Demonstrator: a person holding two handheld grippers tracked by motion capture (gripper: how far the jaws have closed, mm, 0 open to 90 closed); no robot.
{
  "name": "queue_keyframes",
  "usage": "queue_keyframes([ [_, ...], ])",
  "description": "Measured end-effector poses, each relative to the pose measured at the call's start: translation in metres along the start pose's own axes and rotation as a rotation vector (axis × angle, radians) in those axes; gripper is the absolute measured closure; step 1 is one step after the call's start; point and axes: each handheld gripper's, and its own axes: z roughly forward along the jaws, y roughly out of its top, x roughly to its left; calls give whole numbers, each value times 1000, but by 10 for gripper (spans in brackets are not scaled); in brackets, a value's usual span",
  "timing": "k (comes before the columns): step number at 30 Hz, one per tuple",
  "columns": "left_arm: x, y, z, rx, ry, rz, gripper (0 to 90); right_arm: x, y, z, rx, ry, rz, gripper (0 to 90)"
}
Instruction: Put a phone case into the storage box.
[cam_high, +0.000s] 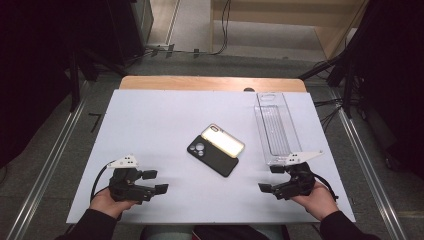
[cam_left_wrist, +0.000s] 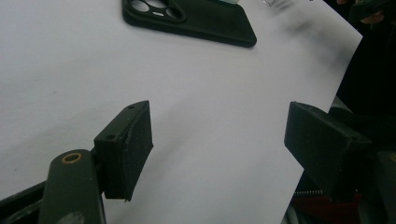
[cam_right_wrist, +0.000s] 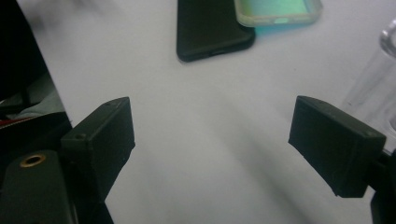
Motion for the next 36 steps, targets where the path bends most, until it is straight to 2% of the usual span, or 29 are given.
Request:
queue_keyframes([
  [2, 0, 0, 0, 1, 1, -3, 232, 4, 7, 2, -7, 26, -24, 125],
  [6, 0, -1, 1, 4, -2, -4, 232, 7, 14, 5, -13, 37, -39, 125],
  [8, 0, -1, 1, 18, -2, -23, 232, 9, 18, 9, -6, 40, -48, 125],
  [11, 1, -1, 0, 17, -4, -27, 232, 13, 25, 15, 1, 57, -57, 125],
  [17, 0, 0, -1, 15, 3, -24, 233, 15, 37, 22, -2, 88, -40, 125],
  [20, 0, 1, -2, 8, 10, -22, 250, 15, 40, 23, -4, 77, -34, 125],
  [28, 1, 1, -3, 15, 11, -29, 250, 20, 56, 31, -4, 81, -74, 146],
  [36, 2, 0, -3, 21, 7, -38, 250, 21, 68, 33, -25, 75, -57, 145],
])
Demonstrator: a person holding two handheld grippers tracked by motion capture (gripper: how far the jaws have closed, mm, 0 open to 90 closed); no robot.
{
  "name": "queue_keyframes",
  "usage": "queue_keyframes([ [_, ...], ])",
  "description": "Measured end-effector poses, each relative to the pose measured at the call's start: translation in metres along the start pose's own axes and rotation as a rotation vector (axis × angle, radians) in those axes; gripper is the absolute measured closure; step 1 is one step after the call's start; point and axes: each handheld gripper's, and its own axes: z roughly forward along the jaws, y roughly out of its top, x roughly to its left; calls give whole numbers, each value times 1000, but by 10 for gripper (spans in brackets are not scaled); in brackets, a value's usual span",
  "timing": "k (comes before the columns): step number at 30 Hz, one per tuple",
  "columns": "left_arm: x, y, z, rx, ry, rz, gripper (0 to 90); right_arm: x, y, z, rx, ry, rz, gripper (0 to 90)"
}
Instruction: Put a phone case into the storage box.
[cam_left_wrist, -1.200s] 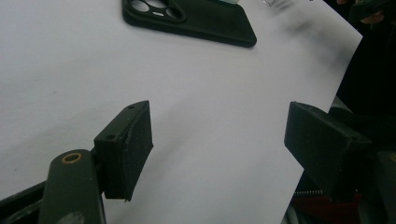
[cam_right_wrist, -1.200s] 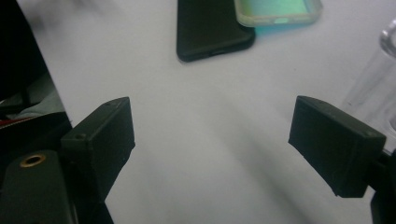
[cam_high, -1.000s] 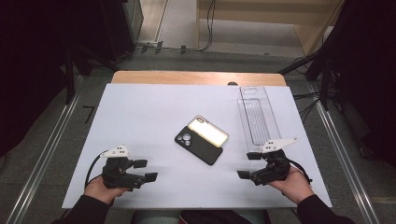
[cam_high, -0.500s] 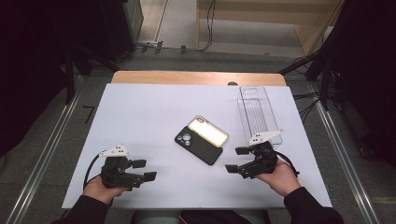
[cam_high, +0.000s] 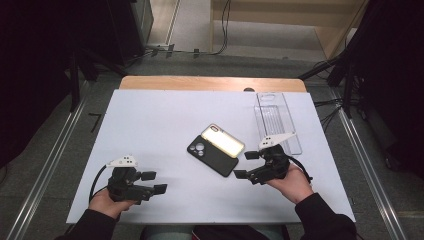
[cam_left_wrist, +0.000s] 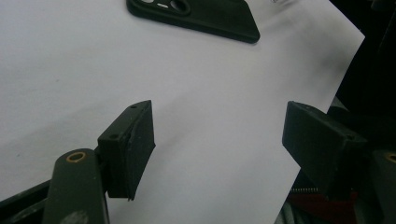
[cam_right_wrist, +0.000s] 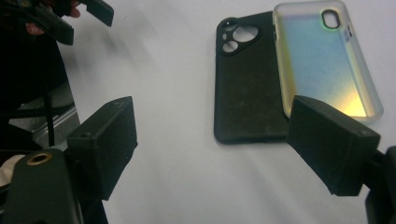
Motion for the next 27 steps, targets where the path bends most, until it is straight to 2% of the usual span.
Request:
queue_keyframes([
  [10, 0, 0, 0, 2, -2, 1, 250, -4, 21, 5, -21, 0, -22, 145],
  [14, 0, -1, 0, 4, 2, 4, 250, -6, 30, 6, -14, -7, -27, 145],
  [17, 1, -1, 0, 3, 0, -2, 250, -9, 37, 6, -15, 10, -22, 145],
  [27, 2, -2, 0, 4, 2, -1, 250, -23, 59, 18, -12, 12, -47, 145],
])
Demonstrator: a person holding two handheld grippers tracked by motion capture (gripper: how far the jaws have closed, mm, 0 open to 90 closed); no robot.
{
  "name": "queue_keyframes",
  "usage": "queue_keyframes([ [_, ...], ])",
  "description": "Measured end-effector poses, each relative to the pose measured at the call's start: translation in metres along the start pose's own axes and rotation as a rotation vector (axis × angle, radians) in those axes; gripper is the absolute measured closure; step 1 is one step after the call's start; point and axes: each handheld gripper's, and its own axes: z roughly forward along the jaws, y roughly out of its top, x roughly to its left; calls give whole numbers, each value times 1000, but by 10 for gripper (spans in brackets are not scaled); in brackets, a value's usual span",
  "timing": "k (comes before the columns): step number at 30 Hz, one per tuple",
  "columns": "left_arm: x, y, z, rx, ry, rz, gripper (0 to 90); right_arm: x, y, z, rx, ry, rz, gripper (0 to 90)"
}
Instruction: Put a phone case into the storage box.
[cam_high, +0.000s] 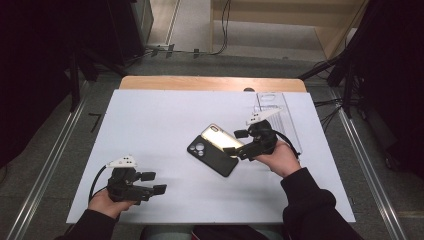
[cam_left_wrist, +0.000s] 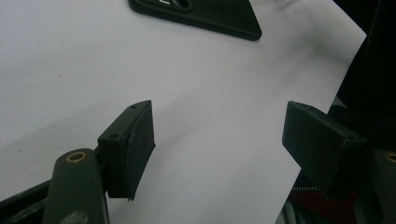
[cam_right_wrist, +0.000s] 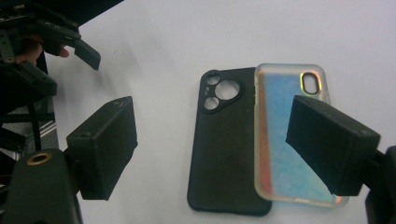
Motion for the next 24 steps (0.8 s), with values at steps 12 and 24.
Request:
queue_keyframes([
  [12, 0, 0, 0, 0, -5, 0, 250, -24, 22, 18, -16, 9, 35, 145],
  [24, 0, -1, 0, 1, -1, -2, 250, -35, 37, 38, 10, -4, 16, 145],
])
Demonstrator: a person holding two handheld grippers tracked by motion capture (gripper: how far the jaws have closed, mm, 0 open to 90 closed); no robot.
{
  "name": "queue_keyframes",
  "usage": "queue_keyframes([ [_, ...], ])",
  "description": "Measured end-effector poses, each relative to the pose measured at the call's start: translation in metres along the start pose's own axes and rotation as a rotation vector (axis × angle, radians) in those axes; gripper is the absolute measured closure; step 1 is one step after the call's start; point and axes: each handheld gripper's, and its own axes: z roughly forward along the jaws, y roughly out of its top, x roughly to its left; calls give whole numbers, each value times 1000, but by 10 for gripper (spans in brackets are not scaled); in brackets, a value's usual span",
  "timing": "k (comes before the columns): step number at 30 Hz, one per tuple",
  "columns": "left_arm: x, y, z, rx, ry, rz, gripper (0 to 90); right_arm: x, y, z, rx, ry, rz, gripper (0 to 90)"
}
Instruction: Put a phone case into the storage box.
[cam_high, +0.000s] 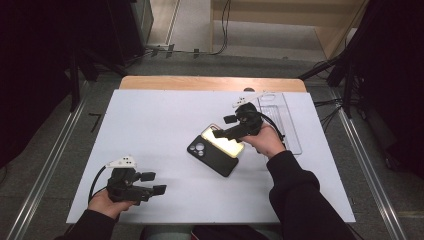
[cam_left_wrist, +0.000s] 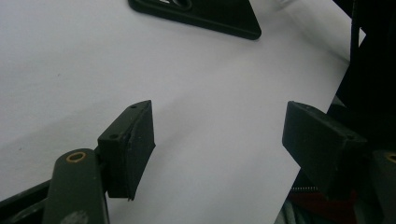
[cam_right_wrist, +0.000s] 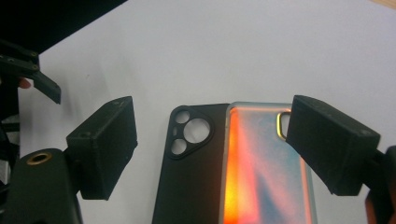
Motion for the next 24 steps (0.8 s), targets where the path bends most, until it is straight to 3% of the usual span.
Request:
queue_keyframes([
  [8, 0, 0, 0, 0, -2, -2, 250, -11, 1, 12, 8, -22, -9, 143],
  [11, 0, 0, 0, 0, -4, -2, 250, -18, 0, 14, -4, -45, 17, 80],
  [12, 0, 0, 0, 0, -4, -2, 250, -20, 0, 15, -12, -41, 26, 0],
  [15, 0, 0, 0, -1, -5, -2, 250, -23, -1, 19, -5, -47, 48, 0],
  [17, 0, 0, 0, -1, -4, -3, 250, -24, -2, 21, 3, -13, 61, 0],
  [24, 0, 0, 0, 0, -7, 1, 250, -26, -3, 23, 4, -43, 45, 0],
])
